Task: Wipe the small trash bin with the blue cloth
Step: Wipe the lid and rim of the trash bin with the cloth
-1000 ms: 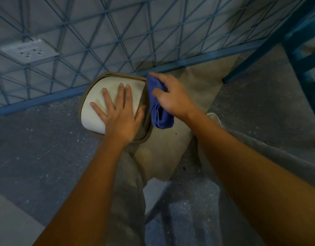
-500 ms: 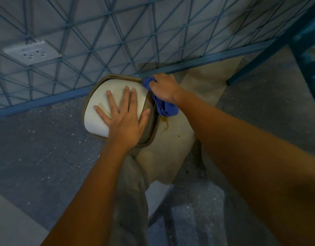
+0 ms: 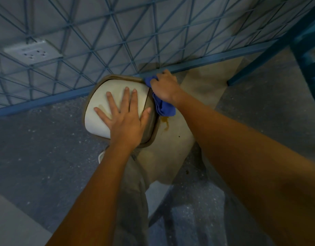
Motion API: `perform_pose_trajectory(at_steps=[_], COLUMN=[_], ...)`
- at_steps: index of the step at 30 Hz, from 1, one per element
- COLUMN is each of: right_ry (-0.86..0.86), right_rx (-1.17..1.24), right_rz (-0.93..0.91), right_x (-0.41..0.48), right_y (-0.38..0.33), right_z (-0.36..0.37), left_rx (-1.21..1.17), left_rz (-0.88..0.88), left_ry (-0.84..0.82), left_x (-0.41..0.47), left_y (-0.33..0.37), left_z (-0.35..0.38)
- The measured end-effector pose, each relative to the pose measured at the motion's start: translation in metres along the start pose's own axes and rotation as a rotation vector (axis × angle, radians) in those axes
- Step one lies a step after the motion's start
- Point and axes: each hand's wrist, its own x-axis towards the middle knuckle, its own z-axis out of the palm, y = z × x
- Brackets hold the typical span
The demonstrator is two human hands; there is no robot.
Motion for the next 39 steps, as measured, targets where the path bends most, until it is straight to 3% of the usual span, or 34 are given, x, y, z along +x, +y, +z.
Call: perform_pose_trajectory(at_steps=[6,16,21,31,36,39], right_ry=[0.091,0.008,0.0,0.154,0.145,0.122], right_rx=[-0.001,-0.292,-0.258,0.079,0.109,0.001], right_rz=[0.028,0.016,-0.025,0.128,0.164,0.132], right_x=[-0.013,0.013,0.016,-0.007,-0.013,-0.006], right_y=[0.008,-0.026,-0.023,0.003,0.002,-0.006], right_z=[0.005,0.0,0.002,0.026,0.024,0.016], left_rx=[-0.008,-0.01,-0.008,-0.018,-0.005,-0.012], left_rz=[-0.007,0.009,-0.002,-0.011,-0.016,-0.042], left_ry=[-0.006,0.005,0.022,0.03,0.008,0.007], left_x=[0.002,0.002,0.002,0.001,0.002,0.002], left_y=[0.0,-0.001,0.0,0.002,0.003,0.004], left_z=[0.0,0.0,0.0,0.0,0.001,0.002])
